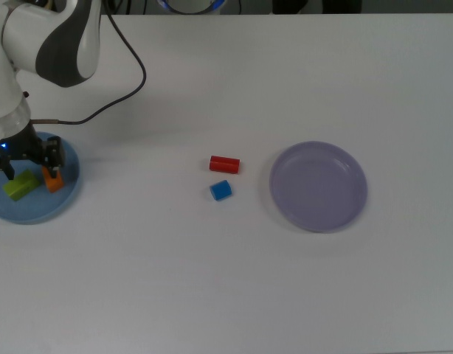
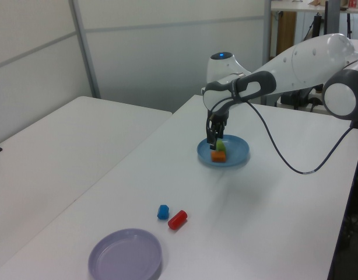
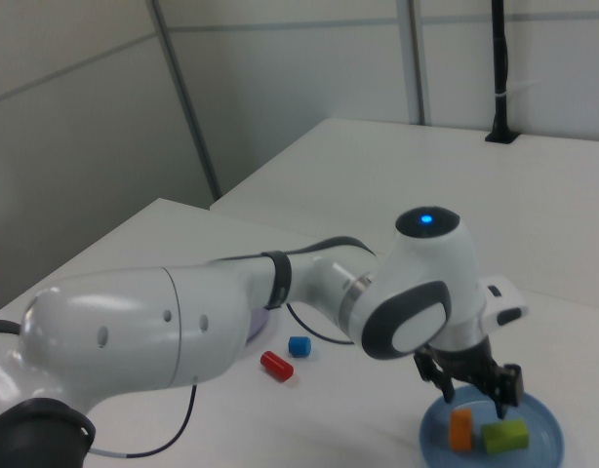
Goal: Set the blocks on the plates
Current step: 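Move the gripper to the blue cube and grasp it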
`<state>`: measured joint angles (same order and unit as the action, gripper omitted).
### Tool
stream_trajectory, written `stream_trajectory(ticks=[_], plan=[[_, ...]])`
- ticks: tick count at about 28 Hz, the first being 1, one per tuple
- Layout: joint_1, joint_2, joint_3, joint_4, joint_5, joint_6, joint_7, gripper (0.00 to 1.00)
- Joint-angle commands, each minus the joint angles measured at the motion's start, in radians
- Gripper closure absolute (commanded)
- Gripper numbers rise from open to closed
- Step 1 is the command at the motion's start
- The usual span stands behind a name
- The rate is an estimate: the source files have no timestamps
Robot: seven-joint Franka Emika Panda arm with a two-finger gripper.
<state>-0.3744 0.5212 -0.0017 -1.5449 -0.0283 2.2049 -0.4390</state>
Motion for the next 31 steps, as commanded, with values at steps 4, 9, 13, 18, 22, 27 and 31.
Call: stream_trajectory(ticks=[4,9,13,18,22,27,31], plan=[[0.072,-0.093,0.045,-0.014,0.080,-0.093,0.074,0.00],[0.152,-0.105,0.075,-0.014,0.080,-0.155,0.155,0.00],[0.242,-0.104,0.075,-0.017,0.079,-0.223,0.184,0.00],[0.321,-0.092,0.075,-0.027,0.076,-0.232,0.198,0.00],[0.362,-0.061,0.075,-0.029,0.059,-0.225,0.233,0.00],[0.379,-0.017,0.075,-0.026,0.013,-0.214,0.236,0.00],[0.402,0.011,0.074,-0.027,-0.061,-0.177,0.266,0.00]])
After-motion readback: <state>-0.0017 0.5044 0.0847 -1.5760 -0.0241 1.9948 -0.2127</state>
